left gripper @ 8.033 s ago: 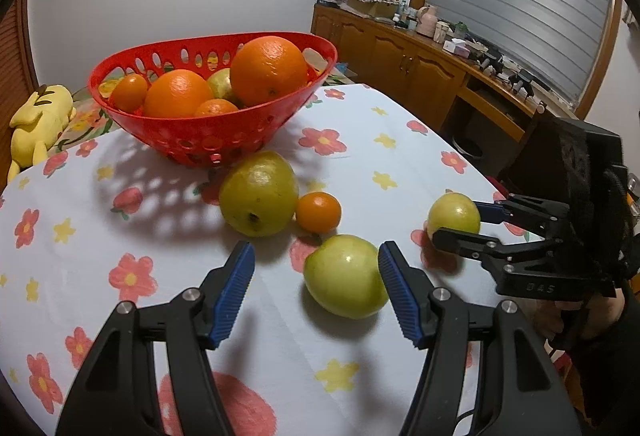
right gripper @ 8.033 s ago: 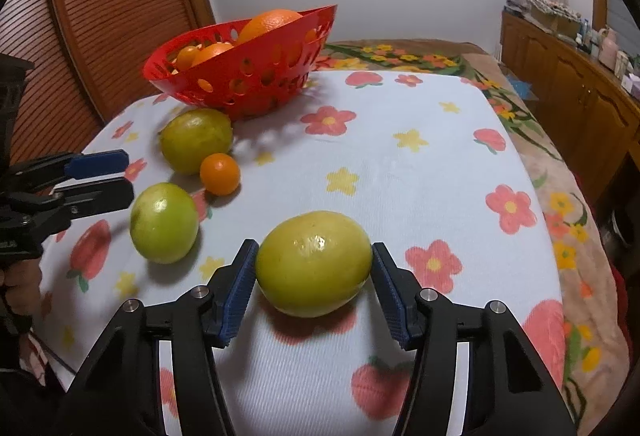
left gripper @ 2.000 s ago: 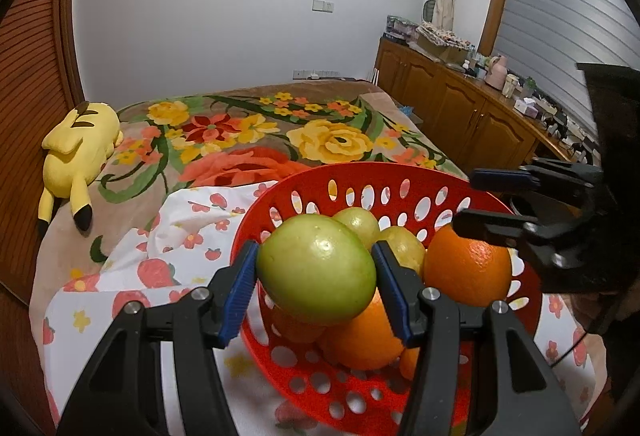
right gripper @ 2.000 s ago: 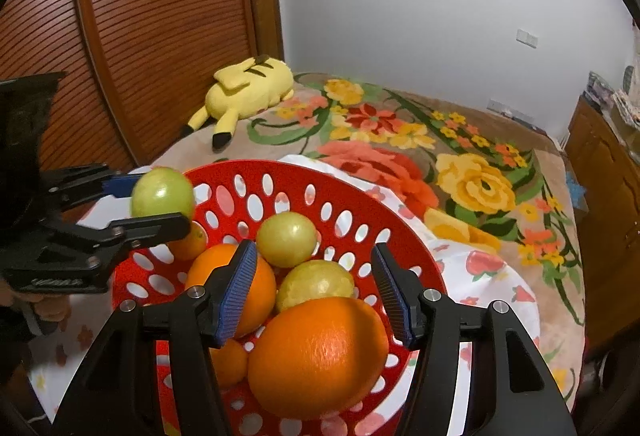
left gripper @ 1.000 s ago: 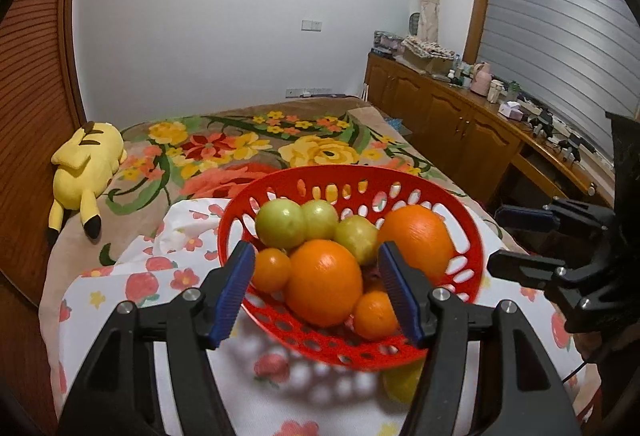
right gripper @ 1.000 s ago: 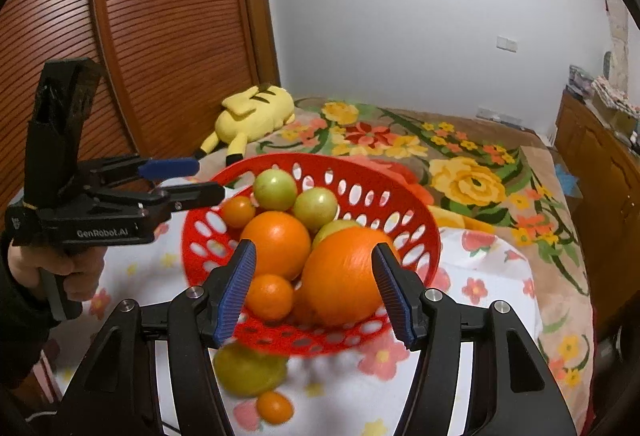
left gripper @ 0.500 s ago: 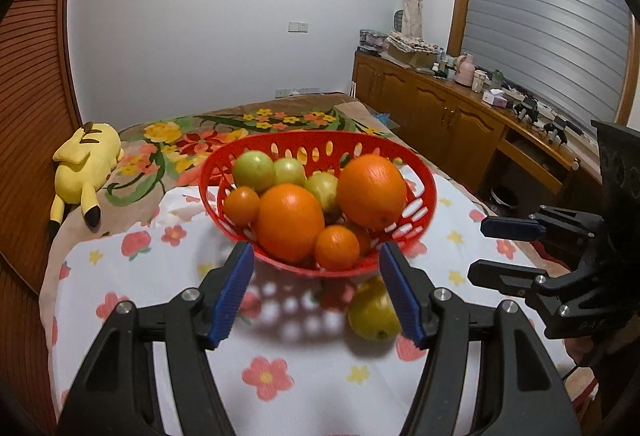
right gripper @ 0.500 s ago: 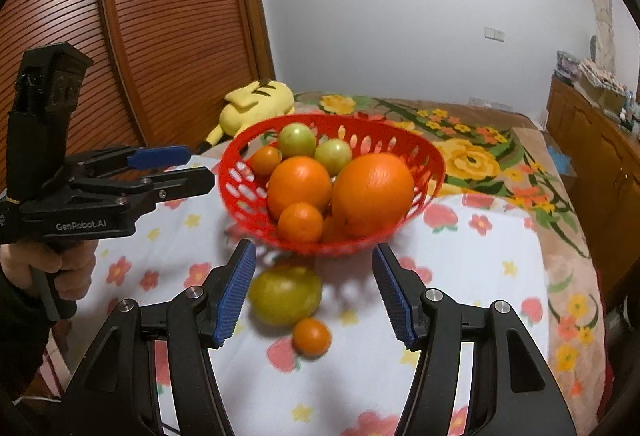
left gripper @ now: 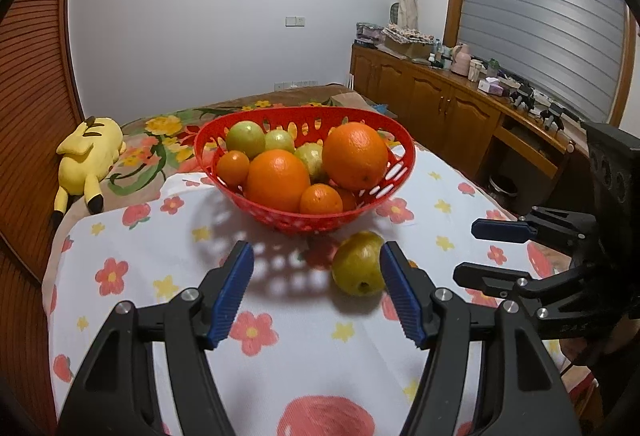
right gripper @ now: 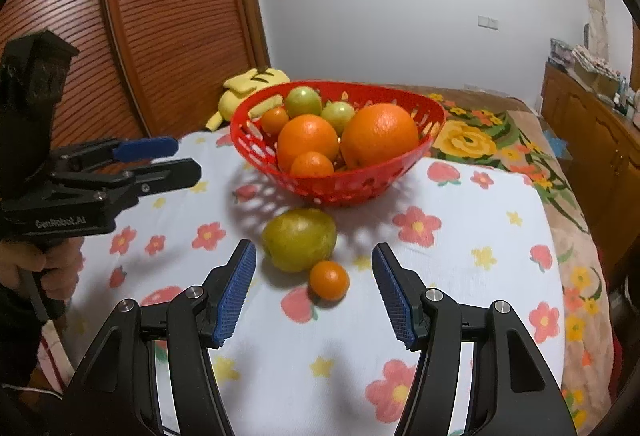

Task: Organize fruits
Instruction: 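Move the left tool to the yellow-green pomelo while the right tool approaches the tangerine, then grasp and lift the yellow-green pomelo with the left tool while the right tool lifts the tangerine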

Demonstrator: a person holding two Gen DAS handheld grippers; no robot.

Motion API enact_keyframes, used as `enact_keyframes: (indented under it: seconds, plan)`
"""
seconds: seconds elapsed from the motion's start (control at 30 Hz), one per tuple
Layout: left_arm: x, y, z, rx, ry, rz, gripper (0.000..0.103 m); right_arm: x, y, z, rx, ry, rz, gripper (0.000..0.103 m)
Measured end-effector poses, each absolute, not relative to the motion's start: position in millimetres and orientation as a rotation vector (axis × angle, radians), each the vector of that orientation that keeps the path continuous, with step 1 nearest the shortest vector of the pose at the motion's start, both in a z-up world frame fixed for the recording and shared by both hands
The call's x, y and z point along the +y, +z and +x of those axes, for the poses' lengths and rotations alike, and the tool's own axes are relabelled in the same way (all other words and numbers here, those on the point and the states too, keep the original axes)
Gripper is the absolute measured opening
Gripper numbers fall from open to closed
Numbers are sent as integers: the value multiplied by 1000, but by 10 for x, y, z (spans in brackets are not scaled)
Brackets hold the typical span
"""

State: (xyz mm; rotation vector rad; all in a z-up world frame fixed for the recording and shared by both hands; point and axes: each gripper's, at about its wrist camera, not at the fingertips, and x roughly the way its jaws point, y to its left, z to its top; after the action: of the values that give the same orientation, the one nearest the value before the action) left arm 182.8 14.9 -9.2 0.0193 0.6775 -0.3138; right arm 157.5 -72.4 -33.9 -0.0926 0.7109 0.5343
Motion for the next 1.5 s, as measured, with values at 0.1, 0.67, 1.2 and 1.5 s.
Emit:
enact_keyframes:
  seconds: [0.1,0.67,1.2,1.5]
  plan:
    - [138,-128,1784,685,-318,23,68,-719,-410,1529,723,533,-93,62]
    - [167,-385,1829,740,-310,12,69,-646,-819,1824,824,525,-119,55]
    - [54,-549,1988,795,-333,4,69,-606,-1017,2008,880,546,-131,33]
    - [-152,-631,2172,829,-371,3,69,-834,-980,1877,858,554,-101,31]
